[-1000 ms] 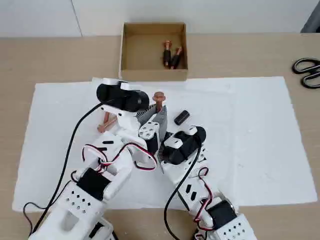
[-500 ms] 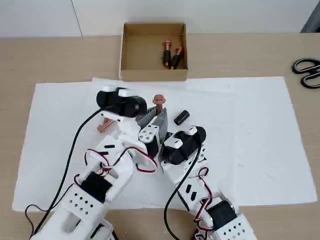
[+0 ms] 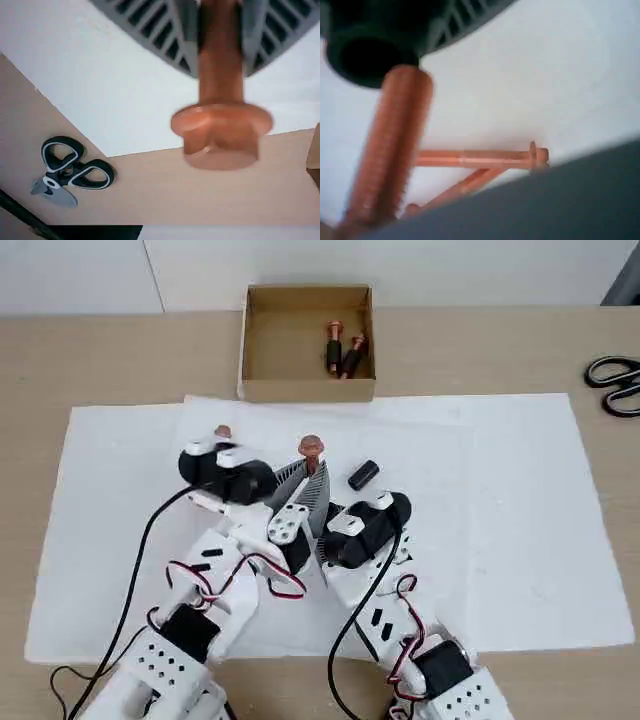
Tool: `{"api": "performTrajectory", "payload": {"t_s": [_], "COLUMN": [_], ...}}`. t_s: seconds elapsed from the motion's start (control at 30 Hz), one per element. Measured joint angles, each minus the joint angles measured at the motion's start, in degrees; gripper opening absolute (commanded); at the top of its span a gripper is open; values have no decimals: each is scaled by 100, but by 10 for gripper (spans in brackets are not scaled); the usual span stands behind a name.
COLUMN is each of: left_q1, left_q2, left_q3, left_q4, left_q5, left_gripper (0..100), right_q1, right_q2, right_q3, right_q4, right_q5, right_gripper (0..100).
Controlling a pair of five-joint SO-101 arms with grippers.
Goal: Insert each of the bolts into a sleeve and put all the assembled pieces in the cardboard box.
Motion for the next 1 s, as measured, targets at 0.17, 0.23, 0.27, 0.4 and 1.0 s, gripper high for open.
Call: {"api": "performTrajectory", "payload": {"t_s": [0.17,0.23,0.27,0.4,1.0], "left_q1": [0,0,0,0,53], "left_q2": [9,9,9,9,9], "left_q3": [26,26,26,26,193], "left_q4": [-220,-299,-352,-448,-448], "left_q5": [0,0,0,0,0], "left_gripper": [5,5,5,5,5], "right_q1": [0,0,0,0,-35], "right_q2": [0,0,0,0,0], "right_q3": [0,0,0,0,0], "right_q4": [0,0,0,0,0], "right_q5": [0,0,0,0,0], "right_gripper": [4,4,4,4,4]}}
